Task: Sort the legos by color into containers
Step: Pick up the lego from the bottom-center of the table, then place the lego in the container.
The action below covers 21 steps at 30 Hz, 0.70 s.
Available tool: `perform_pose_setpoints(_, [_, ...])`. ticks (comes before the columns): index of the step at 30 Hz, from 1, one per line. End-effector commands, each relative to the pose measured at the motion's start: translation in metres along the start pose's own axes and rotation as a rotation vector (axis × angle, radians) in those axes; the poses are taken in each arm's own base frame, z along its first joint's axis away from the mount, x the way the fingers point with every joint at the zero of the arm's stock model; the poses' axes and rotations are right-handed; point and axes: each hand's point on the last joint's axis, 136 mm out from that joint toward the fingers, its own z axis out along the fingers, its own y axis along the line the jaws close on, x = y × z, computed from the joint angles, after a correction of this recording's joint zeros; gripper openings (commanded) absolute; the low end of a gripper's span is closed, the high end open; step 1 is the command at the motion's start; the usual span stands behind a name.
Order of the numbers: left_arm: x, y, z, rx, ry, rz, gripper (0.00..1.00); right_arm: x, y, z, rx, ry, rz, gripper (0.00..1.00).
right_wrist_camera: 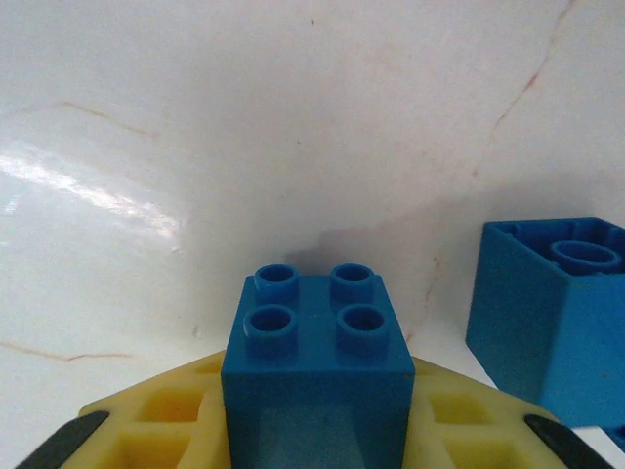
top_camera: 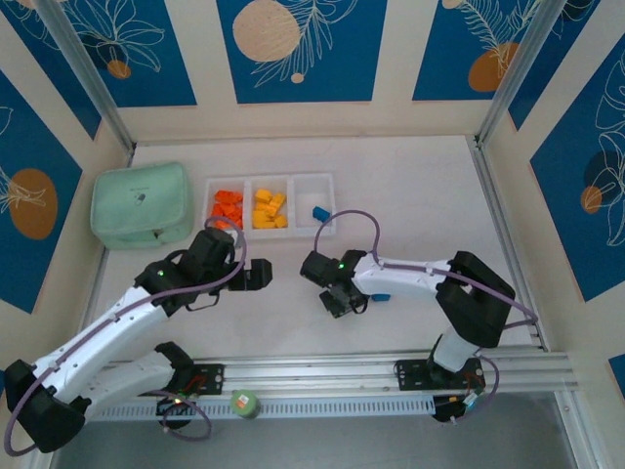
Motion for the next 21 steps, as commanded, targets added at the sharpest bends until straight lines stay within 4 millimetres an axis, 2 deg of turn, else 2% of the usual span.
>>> perform_pose_setpoints(1, [0.000, 0.006, -0.006, -0.023, -0.011, -0.008, 0.99, -0.021, 0.002, -0.034, -0.034, -0.105, 0.009, 0.26])
perform_pose_setpoints(5, [-0.012, 0.008, -0.011, -0.046, -0.042, -0.009, 0.99, -0.058, 0.008, -0.068, -0.116, -0.212, 0.017, 0.25])
perform_pose_setpoints(8, [-0.022, 0.010, -0.012, -0.053, -0.069, -0.022, 0.99, -0.097, 0.005, -0.085, -0.158, -0.288, 0.042, 0.25])
perform_pose_setpoints(11, [-0.033, 0.015, -0.010, -0.070, -0.082, -0.051, 0.99, -0.142, -0.001, -0.093, -0.177, -0.366, 0.070, 0.25])
perform_pose_setpoints(17, [-0.053, 0.019, -0.008, -0.086, -0.105, -0.084, 0.99, -0.231, -0.030, -0.076, -0.167, -0.439, 0.137, 0.25])
perform_pose_setpoints(19, [-0.058, 0.021, -0.006, -0.093, -0.114, -0.087, 0.99, -0.256, -0.038, -0.071, -0.147, -0.471, 0.145, 0.25])
perform_pose_setpoints(21, [-0.061, 0.021, -0.004, -0.097, -0.112, -0.091, 0.99, -0.273, -0.048, -0.055, -0.130, -0.459, 0.172, 0.25])
